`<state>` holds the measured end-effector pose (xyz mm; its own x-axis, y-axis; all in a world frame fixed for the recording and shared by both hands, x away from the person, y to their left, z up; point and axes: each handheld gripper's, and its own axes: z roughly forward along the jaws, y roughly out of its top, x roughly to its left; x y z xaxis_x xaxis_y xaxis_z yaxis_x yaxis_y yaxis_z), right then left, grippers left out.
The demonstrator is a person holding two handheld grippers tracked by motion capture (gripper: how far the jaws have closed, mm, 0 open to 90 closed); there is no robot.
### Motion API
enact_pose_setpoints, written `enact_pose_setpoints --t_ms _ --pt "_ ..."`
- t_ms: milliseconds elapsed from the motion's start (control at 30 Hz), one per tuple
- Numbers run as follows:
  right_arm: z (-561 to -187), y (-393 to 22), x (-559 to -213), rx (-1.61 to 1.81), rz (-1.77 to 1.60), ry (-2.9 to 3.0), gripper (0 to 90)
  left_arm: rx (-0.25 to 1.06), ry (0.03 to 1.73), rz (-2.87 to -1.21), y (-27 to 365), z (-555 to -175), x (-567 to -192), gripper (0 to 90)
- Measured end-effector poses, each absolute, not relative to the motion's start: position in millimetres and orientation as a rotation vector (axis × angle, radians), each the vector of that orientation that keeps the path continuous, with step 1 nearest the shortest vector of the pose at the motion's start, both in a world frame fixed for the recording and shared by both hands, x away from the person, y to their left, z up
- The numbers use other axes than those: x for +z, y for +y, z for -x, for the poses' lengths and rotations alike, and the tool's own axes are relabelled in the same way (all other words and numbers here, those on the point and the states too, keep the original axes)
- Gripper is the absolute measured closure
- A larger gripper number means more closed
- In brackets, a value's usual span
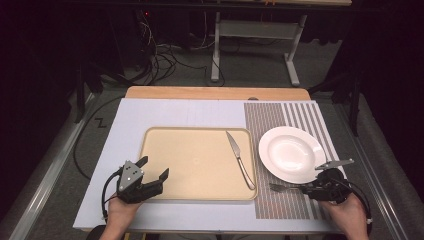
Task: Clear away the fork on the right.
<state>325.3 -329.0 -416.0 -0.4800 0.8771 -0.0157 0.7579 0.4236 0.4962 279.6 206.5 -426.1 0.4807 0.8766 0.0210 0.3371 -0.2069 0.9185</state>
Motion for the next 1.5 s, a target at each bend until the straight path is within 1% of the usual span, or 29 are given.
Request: enact_pose_setpoints --t_ms 400,633,967,1100,1200,1500 --pt "-324.7 -327.7 -417.2 0.614 -1.366 2.439 45.0 0.704 1.027 -1.777 205.8 -279.9 -426.4 21.2" --pt "-325.9 -323.4 -420.5 0.574 -1.354 2.46 45.5 0.703 1.029 -1.772 205.7 -280.2 -426.5 21.2" --pt "-319.5 -315.5 -418.6 0.55 -1.307 2.497 58.9 0.706 1.027 -1.769 206.4 -279.2 -425.9 21.3" --pt "-318.2 -313.9 -417.9 0.543 -1.303 2.514 61.5 0.709 1.032 -1.766 207.3 -279.8 -425.9 21.4" --pt "-317.0 -311.5 -417.3 0.555 -1.288 2.545 66.7 0.71 1.032 -1.765 207.4 -279.6 -425.9 21.4" --pt "-314.1 -301.5 -416.7 0.532 -1.22 2.598 74.5 0.713 1.031 -1.765 207.2 -279.4 -425.8 21.5"
